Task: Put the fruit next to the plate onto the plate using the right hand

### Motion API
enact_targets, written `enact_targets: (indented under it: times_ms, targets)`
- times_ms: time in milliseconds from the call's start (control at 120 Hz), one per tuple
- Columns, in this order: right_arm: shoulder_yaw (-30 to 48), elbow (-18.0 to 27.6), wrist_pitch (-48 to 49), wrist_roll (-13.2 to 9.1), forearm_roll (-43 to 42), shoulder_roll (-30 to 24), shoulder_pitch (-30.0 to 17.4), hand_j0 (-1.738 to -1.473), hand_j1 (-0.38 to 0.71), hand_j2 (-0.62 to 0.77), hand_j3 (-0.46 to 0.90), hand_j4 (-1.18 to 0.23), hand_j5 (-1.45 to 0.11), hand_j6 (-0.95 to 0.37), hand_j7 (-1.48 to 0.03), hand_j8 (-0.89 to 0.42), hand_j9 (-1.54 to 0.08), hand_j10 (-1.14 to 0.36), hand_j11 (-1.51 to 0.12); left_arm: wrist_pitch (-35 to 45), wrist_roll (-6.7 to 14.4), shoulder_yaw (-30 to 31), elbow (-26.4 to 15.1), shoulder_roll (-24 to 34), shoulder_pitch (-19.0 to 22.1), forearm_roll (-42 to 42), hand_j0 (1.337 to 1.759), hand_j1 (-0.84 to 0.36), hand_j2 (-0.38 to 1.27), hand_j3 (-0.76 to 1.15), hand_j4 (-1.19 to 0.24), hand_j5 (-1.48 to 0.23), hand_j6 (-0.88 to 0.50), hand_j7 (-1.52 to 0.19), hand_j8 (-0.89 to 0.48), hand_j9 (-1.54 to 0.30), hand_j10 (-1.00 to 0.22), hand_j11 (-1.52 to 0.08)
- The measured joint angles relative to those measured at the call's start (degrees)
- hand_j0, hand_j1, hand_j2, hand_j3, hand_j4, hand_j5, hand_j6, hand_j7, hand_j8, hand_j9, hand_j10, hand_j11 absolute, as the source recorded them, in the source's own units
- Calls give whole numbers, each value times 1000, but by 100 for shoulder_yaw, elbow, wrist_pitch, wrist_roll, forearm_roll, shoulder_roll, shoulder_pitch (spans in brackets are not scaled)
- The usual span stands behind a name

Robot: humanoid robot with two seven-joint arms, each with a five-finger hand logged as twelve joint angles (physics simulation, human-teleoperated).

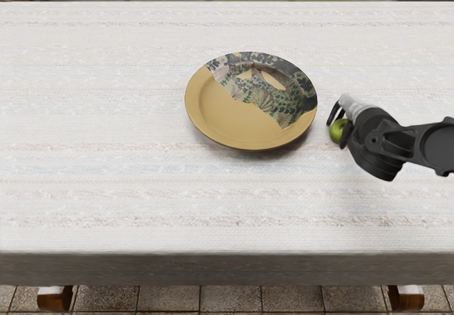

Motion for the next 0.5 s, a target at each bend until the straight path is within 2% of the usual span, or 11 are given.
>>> enact_targets:
  times_ms: [192,317,500]
  targets:
    - [187,16,122,4,30,-248,31,-1658,275,324,3,-726,-1056,-451,-993,-353,-1069,-578,-1108,0,0,-1,0,0,0,0,1658,349,0,0,0,0,0,0,0,0,0,0]
    - [424,21,382,0,44,-425,90,-1658,312,454,2,-752,-1124,-430,-1040,-328,-1130,-571,-1162,0,0,-2,0,0,0,0,1658,349,0,0,0,0,0,0,0,0,0,0]
    - [733,32,772,-2,57,-649,260,-1658,259,359,3,-766,-1177,-423,-1070,-333,-1174,-584,-1202,0,0,-2,0,0,0,0,1658,349,0,0,0,0,0,0,0,0,0,0]
